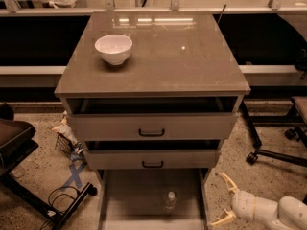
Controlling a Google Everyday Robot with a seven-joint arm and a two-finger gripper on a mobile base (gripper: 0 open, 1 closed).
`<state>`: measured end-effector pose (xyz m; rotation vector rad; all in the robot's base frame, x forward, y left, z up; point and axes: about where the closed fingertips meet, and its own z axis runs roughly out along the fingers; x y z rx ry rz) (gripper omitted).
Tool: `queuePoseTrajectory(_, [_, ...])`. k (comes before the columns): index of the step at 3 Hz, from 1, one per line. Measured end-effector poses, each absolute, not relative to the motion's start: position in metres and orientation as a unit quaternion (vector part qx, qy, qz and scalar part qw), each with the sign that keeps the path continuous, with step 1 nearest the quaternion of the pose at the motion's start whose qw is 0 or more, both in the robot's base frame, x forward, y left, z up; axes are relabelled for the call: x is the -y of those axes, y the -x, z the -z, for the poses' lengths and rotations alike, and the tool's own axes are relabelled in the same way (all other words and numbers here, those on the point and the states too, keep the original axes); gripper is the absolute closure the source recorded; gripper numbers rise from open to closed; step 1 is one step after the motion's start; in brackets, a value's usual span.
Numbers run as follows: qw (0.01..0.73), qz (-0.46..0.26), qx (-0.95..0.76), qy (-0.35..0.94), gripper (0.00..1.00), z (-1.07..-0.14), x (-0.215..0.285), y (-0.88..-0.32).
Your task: Pick water bottle from bottom drawer and place on counter
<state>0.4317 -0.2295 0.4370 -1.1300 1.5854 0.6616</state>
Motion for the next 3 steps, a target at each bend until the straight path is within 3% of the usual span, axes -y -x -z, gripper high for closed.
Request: queuePoseTrajectory(3, [0.494,-0.352,-0.653,0.453,0.0,-0.302,0.169,-0.448])
